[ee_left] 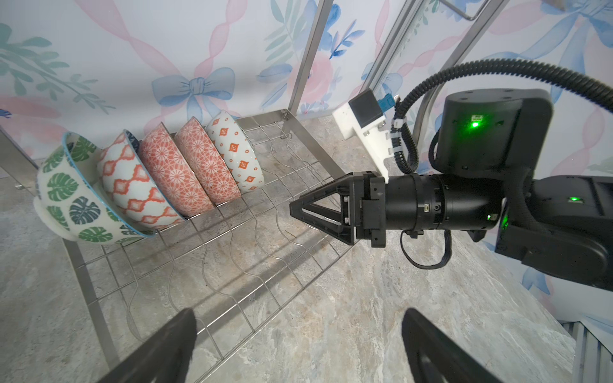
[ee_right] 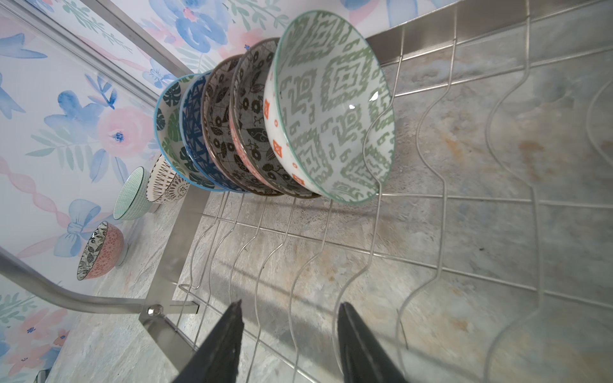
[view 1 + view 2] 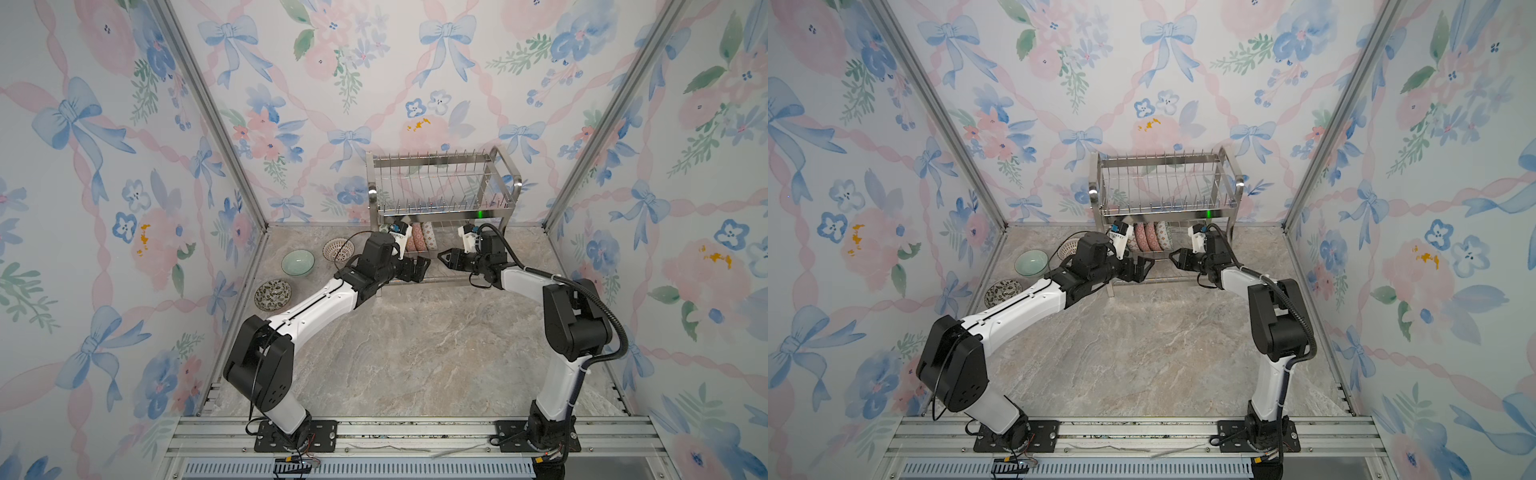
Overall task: Load the bowls into the dish rack
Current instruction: 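Push the green-geometric bowl against the row of bowls with the right gripper, then withdraw the right gripper from the rack while the left gripper reaches the black-leaf bowl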
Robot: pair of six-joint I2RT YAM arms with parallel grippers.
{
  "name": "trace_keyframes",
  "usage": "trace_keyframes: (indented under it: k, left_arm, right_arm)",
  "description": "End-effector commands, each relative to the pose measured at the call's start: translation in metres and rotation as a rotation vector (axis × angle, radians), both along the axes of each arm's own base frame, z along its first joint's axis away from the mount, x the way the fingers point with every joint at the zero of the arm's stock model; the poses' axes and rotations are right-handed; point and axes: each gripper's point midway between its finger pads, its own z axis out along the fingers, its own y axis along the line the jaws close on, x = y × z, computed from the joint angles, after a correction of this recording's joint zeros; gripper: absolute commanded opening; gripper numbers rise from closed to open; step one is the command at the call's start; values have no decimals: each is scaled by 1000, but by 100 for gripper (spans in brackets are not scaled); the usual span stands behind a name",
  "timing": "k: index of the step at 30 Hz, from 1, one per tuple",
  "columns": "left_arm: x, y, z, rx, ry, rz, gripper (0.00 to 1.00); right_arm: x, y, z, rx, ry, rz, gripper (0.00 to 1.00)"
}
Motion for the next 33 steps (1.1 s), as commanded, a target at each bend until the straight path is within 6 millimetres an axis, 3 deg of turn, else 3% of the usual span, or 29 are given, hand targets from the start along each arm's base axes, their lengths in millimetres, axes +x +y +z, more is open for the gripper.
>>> trace_keyframes:
  k: [1, 11, 15, 18, 22, 23, 26, 30, 33]
  left_arm:
    - [-1, 8, 12, -23, -19, 25, 98]
    - [-23, 15, 20, 79, -76, 80, 98]
    - [-30, 43, 20, 113, -69, 168, 98]
    - [-33, 73, 24, 145, -75, 256, 98]
    - [-36, 117, 28, 139, -59, 348, 98]
    - [-36, 129, 26, 136, -42, 373, 98]
    - [-33, 175, 11, 124, 44, 487, 98]
    - [-26, 249, -20, 102, 204, 704, 98]
    - [-25, 292, -40, 52, 294, 828, 98]
  right_arm:
    - [-8, 7, 17, 8, -42, 7, 51]
    - [-30, 18, 22, 7, -45, 32, 61]
    - [-39, 16, 29, -10, -62, 40, 72]
    - [-45, 14, 37, -21, -79, 45, 77]
    - [-54, 12, 49, -43, -98, 32, 97]
    - [-57, 12, 50, -52, -100, 26, 97]
    - [-70, 17, 59, -85, -133, 16, 97]
    - [-95, 44, 66, -145, -176, 68, 97]
    - [-116, 66, 68, -228, -217, 119, 97]
